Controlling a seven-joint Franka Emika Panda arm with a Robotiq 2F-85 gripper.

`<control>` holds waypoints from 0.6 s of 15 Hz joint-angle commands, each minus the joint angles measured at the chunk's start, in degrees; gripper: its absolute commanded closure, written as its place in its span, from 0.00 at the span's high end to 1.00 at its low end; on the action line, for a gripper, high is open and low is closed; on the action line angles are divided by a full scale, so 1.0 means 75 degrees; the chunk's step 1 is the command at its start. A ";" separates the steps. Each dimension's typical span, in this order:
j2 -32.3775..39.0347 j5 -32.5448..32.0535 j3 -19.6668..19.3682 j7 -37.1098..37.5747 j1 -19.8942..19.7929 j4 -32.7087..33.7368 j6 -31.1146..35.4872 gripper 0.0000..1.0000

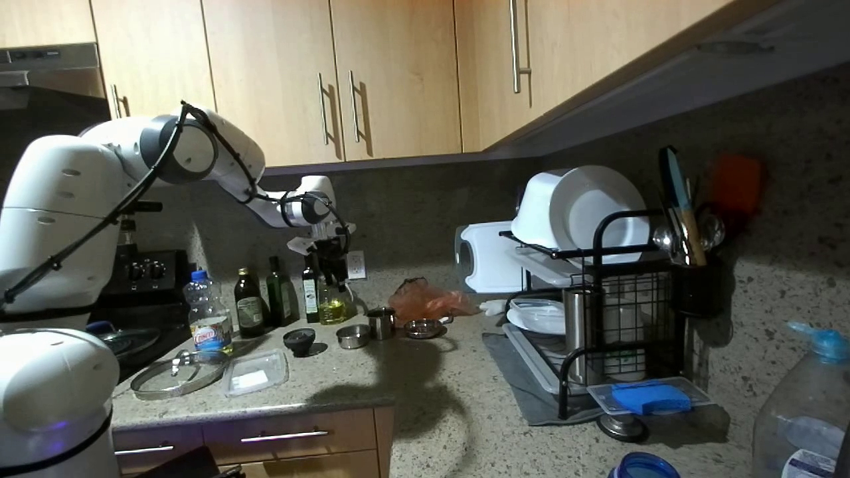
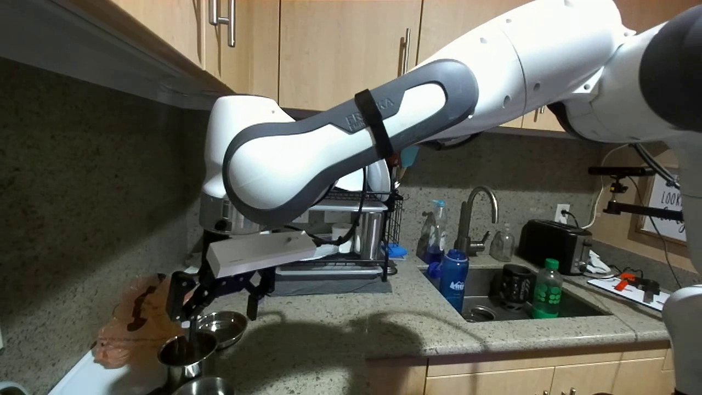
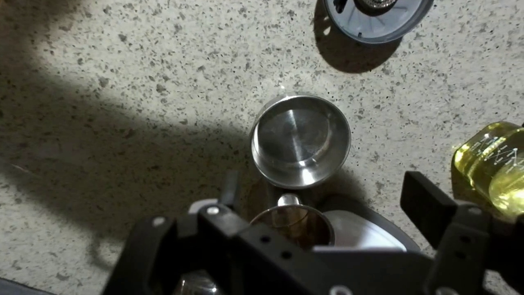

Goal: Put the left silver bowl on the right bowl

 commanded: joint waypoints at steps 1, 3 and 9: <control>0.0221 0.0049 -0.0141 0.0014 0.0073 0.0355 -0.0213 1.00; 0.0381 0.0129 -0.0177 -0.0095 0.0041 0.0510 -0.0506 1.00; 0.1094 0.0103 -0.0419 -0.0483 -0.0041 0.1239 -0.1665 1.00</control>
